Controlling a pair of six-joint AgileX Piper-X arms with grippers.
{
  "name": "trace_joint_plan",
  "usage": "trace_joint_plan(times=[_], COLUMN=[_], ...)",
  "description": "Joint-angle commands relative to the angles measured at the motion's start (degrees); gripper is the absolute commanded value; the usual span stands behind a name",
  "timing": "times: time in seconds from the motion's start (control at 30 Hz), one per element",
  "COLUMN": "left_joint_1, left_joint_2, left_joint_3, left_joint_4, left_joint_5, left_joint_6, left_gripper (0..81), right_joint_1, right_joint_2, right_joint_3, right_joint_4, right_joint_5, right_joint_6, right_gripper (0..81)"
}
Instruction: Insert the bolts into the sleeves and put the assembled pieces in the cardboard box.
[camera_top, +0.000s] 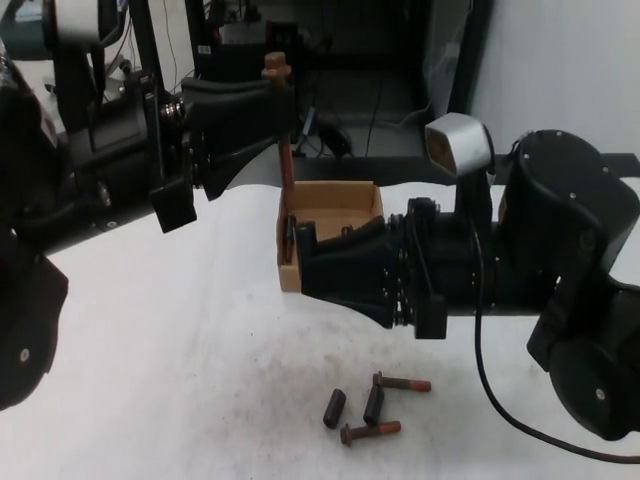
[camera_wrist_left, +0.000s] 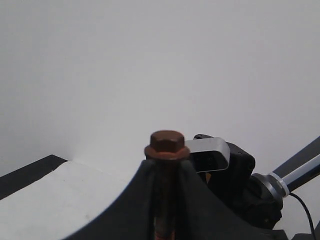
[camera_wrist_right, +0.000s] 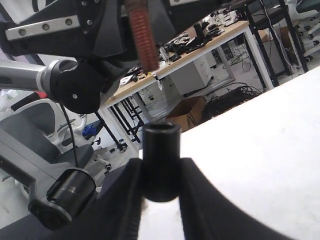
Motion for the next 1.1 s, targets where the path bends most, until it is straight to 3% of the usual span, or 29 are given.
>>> trace_joint_plan(times=[0.0, 1.07], left_joint_1=[0.03, -0.08], left_joint_2=[-0.26, -0.26], left_joint_3=[-0.11, -0.11], left_joint_4=[-1.15, -1.15], left_joint_5=[-0.05, 1.28], left_joint_6=[-0.52, -1.80], left_gripper=[0.1, 0.1], right_joint_1=[-0.11, 2.38], right_joint_2=[-0.08, -0.08], right_joint_3=[-0.95, -3.53], right_joint_4=[-0.23, -0.24], right_joint_5=[0.25, 0.83], right_joint_6=[-0.02, 1.42], right_gripper=[0.8, 0.8])
